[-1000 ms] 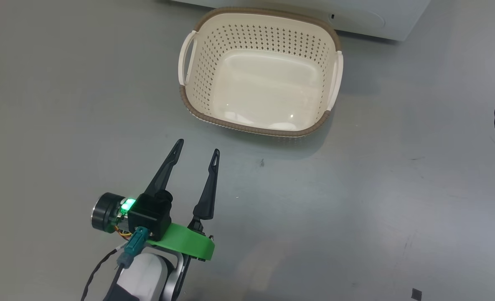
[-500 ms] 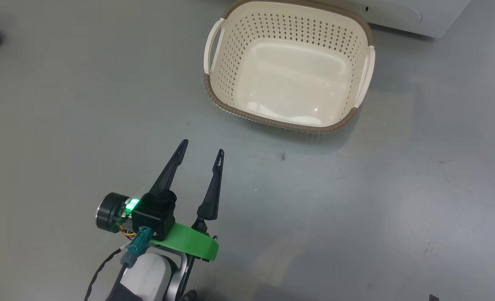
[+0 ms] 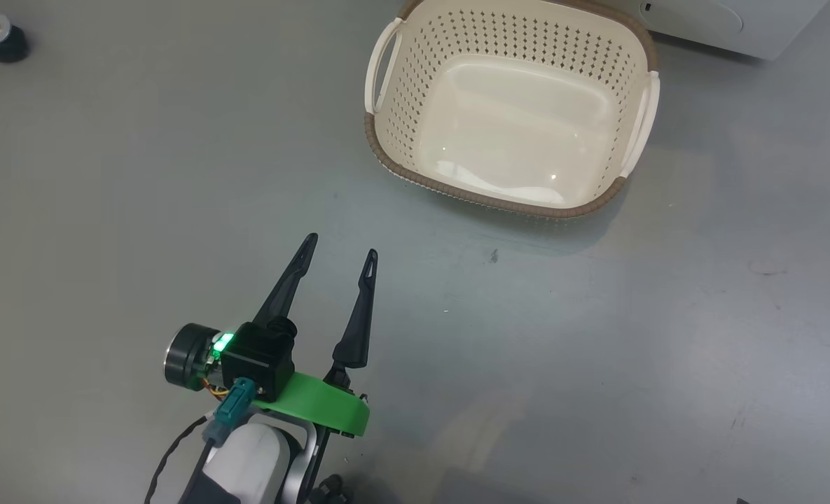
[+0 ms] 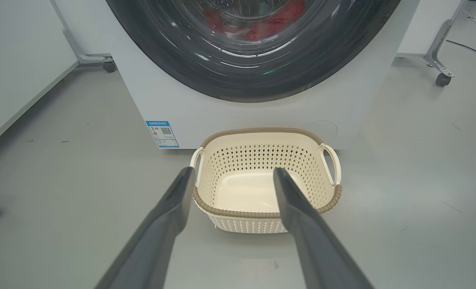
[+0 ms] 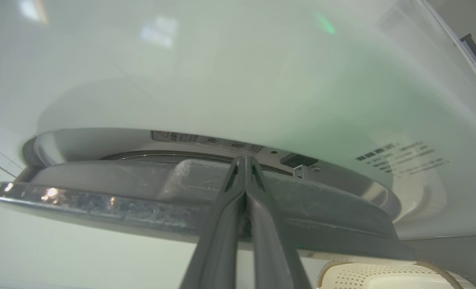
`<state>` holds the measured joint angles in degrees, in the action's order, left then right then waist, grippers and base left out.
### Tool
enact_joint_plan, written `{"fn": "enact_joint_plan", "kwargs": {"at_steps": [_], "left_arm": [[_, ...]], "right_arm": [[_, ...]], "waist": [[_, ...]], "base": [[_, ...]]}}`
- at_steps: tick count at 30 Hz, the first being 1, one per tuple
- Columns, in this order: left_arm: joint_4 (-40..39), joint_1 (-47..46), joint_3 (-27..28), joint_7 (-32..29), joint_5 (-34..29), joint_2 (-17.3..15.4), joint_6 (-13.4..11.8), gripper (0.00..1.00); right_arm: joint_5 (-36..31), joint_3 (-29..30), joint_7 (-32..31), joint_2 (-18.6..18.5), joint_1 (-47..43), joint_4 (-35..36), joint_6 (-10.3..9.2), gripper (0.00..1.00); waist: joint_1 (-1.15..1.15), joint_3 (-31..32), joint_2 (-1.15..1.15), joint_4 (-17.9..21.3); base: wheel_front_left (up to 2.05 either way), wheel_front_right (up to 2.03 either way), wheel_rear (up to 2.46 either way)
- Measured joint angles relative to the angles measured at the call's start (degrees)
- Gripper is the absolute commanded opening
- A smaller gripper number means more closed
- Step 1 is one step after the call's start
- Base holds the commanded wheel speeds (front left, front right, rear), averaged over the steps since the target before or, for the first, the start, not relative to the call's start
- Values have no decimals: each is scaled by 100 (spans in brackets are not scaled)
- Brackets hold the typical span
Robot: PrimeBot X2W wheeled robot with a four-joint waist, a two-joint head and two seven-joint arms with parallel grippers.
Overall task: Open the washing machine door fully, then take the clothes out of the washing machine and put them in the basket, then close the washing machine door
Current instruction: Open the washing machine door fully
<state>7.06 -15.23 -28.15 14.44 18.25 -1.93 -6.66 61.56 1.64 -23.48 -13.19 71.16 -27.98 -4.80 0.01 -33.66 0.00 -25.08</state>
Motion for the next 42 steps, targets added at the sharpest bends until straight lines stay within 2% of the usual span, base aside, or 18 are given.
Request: {"fn": "enact_joint_plan", "kwargs": {"at_steps": [17,42], "left_arm": [[14,0,-108,0,0,7,-10,100],[68,0,-71,0,-3,8,-10,100]], "right_arm": [[756,420,-734,7,427,-534,-186,0],[806,402,-1151,-93,584,-960,-193,0]], "waist": [[0,-37,0,-72],[0,-19,0,-15]], "base": [[0,0,0],[0,0,0]]}}
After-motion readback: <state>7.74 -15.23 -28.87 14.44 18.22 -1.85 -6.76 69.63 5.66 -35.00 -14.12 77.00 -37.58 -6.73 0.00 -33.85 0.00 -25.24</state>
